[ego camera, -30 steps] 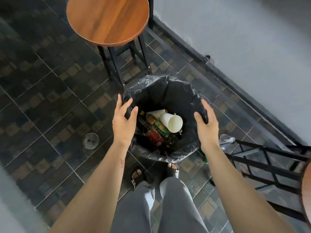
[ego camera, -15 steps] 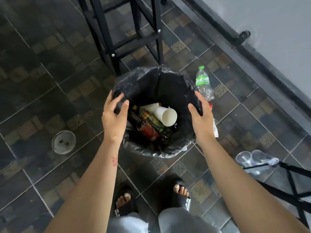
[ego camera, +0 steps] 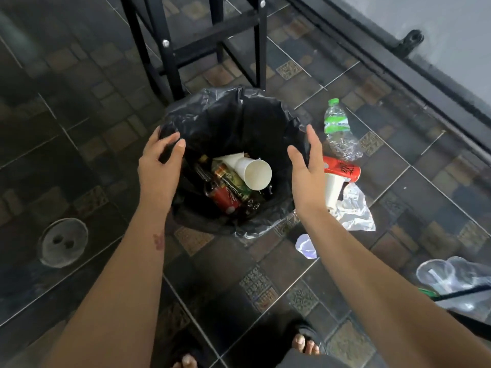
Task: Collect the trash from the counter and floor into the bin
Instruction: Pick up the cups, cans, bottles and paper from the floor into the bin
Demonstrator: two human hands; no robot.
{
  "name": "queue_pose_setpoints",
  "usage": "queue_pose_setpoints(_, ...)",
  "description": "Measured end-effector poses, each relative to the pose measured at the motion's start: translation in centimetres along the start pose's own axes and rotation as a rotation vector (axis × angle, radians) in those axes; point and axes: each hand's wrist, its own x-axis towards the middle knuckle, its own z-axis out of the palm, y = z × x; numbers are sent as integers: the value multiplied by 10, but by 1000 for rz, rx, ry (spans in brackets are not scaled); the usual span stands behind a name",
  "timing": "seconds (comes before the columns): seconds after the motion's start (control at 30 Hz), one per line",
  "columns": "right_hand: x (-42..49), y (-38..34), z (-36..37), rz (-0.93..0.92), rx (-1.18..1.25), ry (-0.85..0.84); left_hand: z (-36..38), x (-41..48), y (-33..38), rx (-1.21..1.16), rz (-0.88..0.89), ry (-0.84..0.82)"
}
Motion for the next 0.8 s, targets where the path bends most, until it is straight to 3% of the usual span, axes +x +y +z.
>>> queue_pose_setpoints(0.2, -8, 8, 15, -91, -144, -39, -13, 7, -8, 169, 88, 6)
queue_pose_setpoints(0.53, -5, 19, -8, -159, -317, -158, -3, -8, 7, 844, 191, -11)
queue_pose_setpoints(0.67, -6, 35, -32, -191, -361, -118, 21, -24, 35, 852, 252, -16)
queue_pose_setpoints(0.8, -9, 52, -66, -173, -448, -58, 65, -59, 69, 662, 313, -135)
